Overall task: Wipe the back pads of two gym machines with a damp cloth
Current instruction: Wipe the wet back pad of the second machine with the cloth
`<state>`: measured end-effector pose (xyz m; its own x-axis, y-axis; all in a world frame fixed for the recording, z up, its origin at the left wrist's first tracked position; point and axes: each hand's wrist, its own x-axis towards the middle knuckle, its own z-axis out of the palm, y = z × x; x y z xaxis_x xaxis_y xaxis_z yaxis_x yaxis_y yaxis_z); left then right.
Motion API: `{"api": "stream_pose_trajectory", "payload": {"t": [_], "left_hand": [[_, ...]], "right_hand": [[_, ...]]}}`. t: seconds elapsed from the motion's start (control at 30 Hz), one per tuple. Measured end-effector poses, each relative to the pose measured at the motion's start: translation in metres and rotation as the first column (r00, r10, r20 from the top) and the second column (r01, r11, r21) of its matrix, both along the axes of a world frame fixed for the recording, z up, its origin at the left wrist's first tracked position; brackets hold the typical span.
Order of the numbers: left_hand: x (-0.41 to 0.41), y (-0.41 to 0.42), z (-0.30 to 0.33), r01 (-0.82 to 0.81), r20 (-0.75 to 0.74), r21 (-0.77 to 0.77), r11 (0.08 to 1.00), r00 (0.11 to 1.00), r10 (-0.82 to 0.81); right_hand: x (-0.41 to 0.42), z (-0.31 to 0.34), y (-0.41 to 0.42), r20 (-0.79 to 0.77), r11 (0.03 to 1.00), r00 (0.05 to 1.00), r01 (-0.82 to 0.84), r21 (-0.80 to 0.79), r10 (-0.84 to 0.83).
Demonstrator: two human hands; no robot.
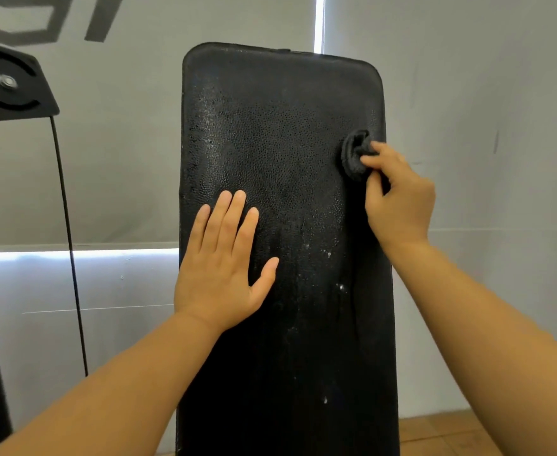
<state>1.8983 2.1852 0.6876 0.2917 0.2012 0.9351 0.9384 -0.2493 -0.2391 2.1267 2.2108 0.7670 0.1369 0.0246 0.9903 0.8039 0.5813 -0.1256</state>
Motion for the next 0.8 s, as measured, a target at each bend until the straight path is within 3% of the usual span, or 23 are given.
{"api": "stream_pose_trajectory", "payload": {"t": [0.2,0.47,0.67,0.8], "left_hand": [[0.0,0.001,0.0,0.001,0.0,0.014,1.0,1.0,-0.001],[0.001,0.001,-0.001,-0.017,-0.003,0.011,1.0,1.0,0.017],[0.001,0.001,0.0,-0.016,-0.003,0.017,1.0,1.0,0.017],[0.002,0.001,0.0,-0.004,-0.003,0.02,1.0,1.0,0.004]], "right_hand": [[-0.002,0.006,0.002,-0.018,1.0,1.0,0.002,-0.007,-0.002],[-0.017,-0.077,-0.023,0.071,0.999,0.997,0.042,0.028,-0.044],[-0.014,-0.057,-0.02,0.152,0.994,0.983,0.095,0.053,-0.102],[-0.022,-0.028,-0.013,0.121,0.993,0.986,0.106,0.059,-0.112]]}}
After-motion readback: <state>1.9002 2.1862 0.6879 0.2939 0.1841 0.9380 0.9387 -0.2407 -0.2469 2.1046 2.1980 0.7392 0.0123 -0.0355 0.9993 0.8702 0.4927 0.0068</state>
